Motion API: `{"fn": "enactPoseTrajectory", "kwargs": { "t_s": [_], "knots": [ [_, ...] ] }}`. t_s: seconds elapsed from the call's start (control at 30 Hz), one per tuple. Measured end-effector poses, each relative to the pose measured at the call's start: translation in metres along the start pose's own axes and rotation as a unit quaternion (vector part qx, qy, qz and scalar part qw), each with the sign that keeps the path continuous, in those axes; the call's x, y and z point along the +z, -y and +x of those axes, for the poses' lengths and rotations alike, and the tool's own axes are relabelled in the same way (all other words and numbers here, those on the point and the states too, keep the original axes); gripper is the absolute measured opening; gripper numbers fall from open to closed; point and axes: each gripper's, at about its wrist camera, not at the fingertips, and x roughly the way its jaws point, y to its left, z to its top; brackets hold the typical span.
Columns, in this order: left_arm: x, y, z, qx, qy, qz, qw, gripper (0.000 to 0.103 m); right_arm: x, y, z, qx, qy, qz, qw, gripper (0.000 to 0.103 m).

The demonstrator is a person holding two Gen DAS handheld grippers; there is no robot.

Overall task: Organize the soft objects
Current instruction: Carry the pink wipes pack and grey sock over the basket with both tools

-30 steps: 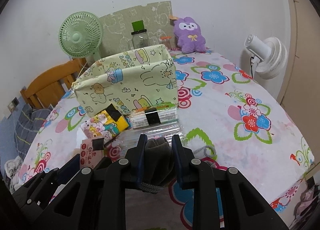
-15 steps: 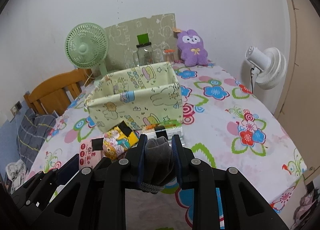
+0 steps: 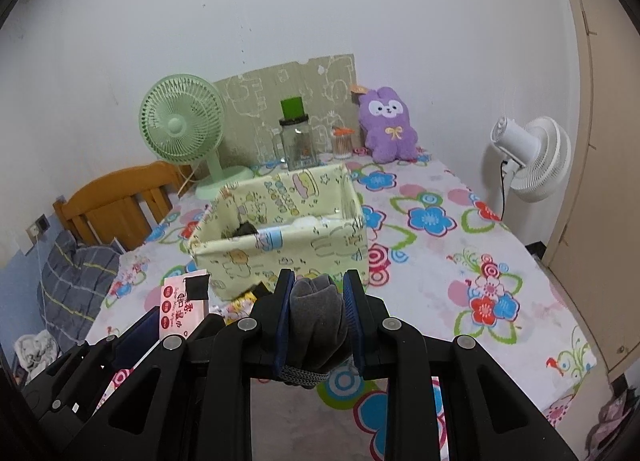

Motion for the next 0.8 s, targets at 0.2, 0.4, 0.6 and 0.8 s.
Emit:
{"fn": "enactPoseTrajectory", "kwargs": {
  "t_s": [0.2, 0.4, 0.6, 0.8],
  "knots": [
    [0.012, 0.001, -0.006, 0.000, 0.009, 0.003, 1.0000, 0.041, 0.012, -0.002, -0.005, 0.000, 0.008, -0.001, 1.000, 0.028],
    [0.023, 0.000, -0.010, -0.001, 0.021, 0.003, 0.9998, 0.041, 0.024, -0.004, -0.008, 0.001, 0.016, -0.003, 1.000, 0.028],
    [0.031, 0.001, -0.009, -0.002, 0.024, 0.005, 0.9997, 0.041, 0.033, -0.006, -0.007, 0.004, 0.018, -0.004, 1.000, 0.028],
    [0.040, 0.002, -0.004, -0.004, 0.027, 0.005, 0.9996, 0.041, 0.043, -0.007, -0.001, 0.007, 0.020, -0.008, 1.000, 0.028]
  ]
}}
